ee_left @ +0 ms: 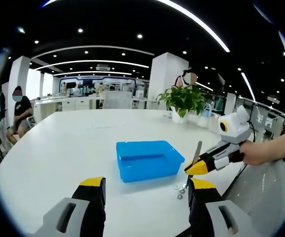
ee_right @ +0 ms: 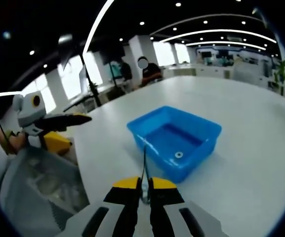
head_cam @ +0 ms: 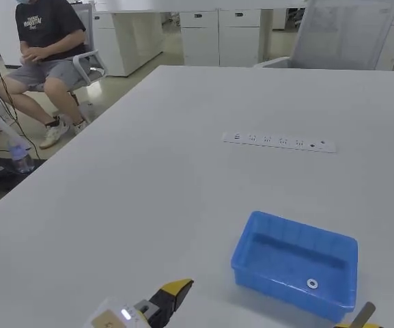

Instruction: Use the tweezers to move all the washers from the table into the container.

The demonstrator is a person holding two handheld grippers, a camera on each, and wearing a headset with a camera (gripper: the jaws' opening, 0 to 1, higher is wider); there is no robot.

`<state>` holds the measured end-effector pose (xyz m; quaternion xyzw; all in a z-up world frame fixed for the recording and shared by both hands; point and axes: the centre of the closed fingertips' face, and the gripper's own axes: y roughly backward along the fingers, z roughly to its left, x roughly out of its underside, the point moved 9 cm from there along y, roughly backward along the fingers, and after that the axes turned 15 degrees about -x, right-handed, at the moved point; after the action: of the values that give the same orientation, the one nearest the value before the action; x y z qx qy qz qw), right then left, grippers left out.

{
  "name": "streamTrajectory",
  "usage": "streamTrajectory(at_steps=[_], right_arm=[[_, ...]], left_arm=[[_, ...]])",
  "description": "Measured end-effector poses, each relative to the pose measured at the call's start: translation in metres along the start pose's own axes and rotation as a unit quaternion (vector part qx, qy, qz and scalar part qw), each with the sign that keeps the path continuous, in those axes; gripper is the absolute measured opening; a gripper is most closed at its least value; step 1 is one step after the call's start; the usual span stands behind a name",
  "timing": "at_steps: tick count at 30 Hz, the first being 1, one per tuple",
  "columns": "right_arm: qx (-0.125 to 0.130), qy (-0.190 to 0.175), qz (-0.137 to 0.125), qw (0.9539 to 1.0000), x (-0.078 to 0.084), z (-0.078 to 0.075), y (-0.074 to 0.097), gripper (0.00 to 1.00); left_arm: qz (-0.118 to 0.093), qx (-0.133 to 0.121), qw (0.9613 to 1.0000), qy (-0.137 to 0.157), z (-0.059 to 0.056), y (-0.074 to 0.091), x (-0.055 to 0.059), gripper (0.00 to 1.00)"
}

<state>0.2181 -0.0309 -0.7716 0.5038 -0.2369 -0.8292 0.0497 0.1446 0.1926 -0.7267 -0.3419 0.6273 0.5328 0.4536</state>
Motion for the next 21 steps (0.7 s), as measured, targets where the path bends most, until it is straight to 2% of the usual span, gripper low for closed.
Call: streamTrajectory(at_steps=[7, 14, 17, 21], right_arm=[[-0.007, 0.023, 0.019, 0.9995, 0.0, 0.007, -0.002, 0.04], [-0.014, 0.072, 0.051, 0.996, -0.001, 0.016, -0.007, 0.04], [-0.012, 0.083, 0.059, 0.9948, -0.002, 0.018, -0.007, 0.04], [-0.012, 0.08, 0.058, 0.995, -0.001, 0.016, -0.006, 0.04]], left_arm=[[0.002, 0.0, 1.0, -0.002, 0.0, 0.0, 0.001, 0.68], [0.003, -0.001, 1.0, -0.004, -0.001, 0.001, 0.0, 0.67], [0.004, -0.001, 1.0, -0.004, 0.0, 0.001, 0.0, 0.67], [0.005, -0.001, 1.0, -0.005, -0.001, 0.0, 0.0, 0.67]])
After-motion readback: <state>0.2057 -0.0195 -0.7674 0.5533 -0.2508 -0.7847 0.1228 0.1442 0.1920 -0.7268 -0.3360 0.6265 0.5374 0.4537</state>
